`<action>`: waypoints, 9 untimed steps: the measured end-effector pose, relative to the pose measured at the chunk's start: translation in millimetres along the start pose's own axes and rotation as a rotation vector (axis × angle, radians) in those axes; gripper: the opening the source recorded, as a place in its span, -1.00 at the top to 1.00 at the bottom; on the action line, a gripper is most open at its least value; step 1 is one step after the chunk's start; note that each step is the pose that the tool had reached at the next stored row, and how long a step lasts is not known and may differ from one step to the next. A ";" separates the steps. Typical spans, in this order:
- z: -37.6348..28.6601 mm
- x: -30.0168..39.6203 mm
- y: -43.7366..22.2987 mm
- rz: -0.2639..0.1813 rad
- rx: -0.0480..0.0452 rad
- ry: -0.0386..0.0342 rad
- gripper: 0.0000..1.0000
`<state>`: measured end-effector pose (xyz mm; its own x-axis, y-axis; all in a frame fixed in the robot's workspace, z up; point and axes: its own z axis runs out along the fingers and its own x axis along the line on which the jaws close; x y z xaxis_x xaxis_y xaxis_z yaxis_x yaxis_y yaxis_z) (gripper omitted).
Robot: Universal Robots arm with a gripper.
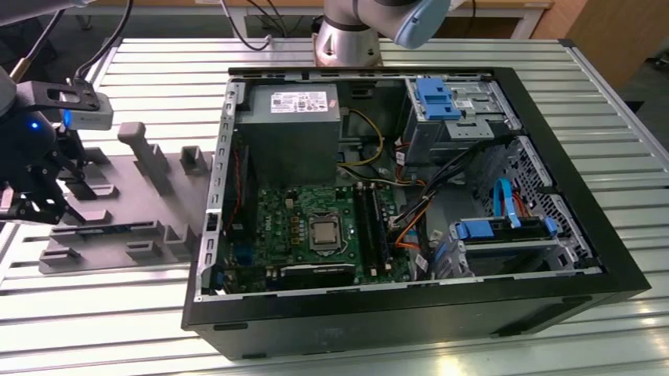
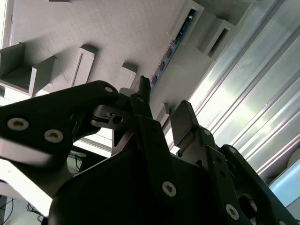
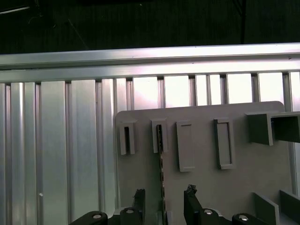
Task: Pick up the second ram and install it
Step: 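Pick up the second ram and move it above second insertion slot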
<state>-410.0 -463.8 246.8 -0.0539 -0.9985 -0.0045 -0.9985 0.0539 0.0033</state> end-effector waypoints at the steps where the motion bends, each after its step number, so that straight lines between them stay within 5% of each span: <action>1: 0.0 0.0 0.0 0.000 0.0000 0.0000 0.09; 9: 1.9 0.0 0.0 0.000 0.0003 -0.0003 0.09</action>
<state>-410.0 -463.7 244.9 -0.0539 -0.9985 -0.0048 -0.9985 0.0539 0.0030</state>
